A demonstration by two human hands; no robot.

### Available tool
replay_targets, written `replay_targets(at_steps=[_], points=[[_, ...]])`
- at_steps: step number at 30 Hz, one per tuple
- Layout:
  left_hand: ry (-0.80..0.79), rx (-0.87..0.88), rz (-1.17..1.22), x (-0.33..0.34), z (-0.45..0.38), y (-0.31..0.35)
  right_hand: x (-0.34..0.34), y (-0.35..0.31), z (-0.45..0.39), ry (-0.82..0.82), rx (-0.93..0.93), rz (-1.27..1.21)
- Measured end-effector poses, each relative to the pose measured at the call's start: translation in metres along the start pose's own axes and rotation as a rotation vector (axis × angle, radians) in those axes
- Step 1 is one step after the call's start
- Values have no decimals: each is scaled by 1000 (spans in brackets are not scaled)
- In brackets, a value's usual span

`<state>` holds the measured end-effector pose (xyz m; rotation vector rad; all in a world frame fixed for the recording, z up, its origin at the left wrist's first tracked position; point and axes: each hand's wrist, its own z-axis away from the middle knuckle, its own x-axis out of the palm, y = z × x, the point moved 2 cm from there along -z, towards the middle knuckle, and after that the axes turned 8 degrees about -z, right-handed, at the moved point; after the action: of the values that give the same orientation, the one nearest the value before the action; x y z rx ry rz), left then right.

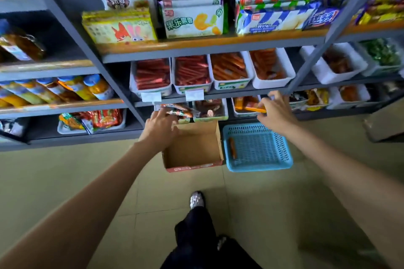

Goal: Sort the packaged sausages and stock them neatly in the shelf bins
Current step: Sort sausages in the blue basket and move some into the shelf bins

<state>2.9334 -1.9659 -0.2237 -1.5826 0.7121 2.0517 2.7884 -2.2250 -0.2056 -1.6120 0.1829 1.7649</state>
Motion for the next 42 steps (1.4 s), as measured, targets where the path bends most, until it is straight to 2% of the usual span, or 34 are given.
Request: replay_targets(at_steps=[7, 15, 19, 23, 27, 31, 33, 38, 42], points=[[-52, -22, 52, -4, -110, -22, 22, -18, -91, -48, -31, 6], [-50, 3, 92, 29, -177, 14, 51, -1, -166, -170, -70, 47], [-33, -14, 84, 46, -199, 29, 63, 13, -191, -175, -113, 44], [-15, 60, 50, 67, -235, 51, 81, 39, -224, -90, -115, 35], [71, 113, 0, 92, -294, 65, 110, 61, -280, 8, -68, -37], [161, 97, 17, 116, -357, 69, 134, 67, -355, 104, -152, -69], [172, 129, 0, 129, -389, 71, 148, 74, -391, 65, -171, -16], [76, 207, -115, 164, -448, 82, 184, 114, -467, -190, -170, 240], [113, 189, -71, 185, -465, 75, 204, 123, -496, -244, -208, 212]])
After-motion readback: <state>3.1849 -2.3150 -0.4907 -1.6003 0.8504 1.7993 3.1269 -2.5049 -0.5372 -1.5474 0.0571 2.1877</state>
